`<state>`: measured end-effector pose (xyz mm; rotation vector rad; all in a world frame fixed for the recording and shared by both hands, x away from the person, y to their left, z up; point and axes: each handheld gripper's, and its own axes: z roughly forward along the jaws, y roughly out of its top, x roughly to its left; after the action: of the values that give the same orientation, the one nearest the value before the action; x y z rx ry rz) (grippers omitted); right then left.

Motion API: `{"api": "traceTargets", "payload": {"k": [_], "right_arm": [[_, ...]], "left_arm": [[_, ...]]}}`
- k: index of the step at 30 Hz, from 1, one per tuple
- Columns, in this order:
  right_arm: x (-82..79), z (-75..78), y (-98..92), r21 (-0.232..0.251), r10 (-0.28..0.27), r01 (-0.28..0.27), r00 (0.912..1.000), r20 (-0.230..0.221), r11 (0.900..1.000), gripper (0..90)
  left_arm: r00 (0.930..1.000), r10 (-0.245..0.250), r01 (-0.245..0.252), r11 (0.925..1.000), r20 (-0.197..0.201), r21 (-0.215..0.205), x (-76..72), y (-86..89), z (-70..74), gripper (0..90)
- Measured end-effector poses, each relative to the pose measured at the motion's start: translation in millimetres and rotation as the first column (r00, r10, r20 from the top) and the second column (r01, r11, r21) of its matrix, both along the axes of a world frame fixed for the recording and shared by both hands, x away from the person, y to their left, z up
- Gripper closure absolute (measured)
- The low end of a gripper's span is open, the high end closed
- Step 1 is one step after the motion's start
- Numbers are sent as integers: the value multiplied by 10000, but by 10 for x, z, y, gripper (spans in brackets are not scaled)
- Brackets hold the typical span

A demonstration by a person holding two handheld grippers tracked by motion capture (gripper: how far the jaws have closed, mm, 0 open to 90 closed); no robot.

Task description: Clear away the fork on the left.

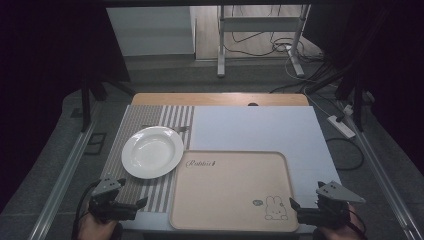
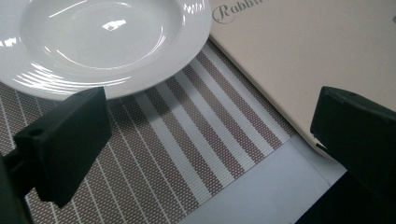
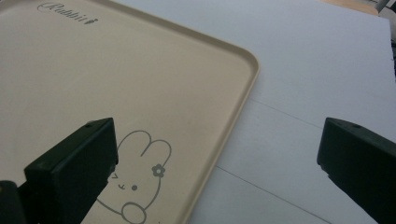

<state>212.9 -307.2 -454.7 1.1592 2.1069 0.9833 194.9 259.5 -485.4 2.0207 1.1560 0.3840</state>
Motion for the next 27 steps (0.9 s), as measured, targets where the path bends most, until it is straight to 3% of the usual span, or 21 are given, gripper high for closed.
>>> {"api": "traceTargets", "payload": {"k": [17, 27], "right_arm": [[6, -12, 21, -185, 263, -267, 9995, -189, 9995, 0], [5, -17, 29, -290, 315, -321, 9993, -208, 9991, 0]], "left_arm": [[9993, -23, 26, 10000, -363, 90, 48, -15, -10, 0], [9977, -336, 323, 9992, -593, -217, 77, 5, -11, 0]]}}
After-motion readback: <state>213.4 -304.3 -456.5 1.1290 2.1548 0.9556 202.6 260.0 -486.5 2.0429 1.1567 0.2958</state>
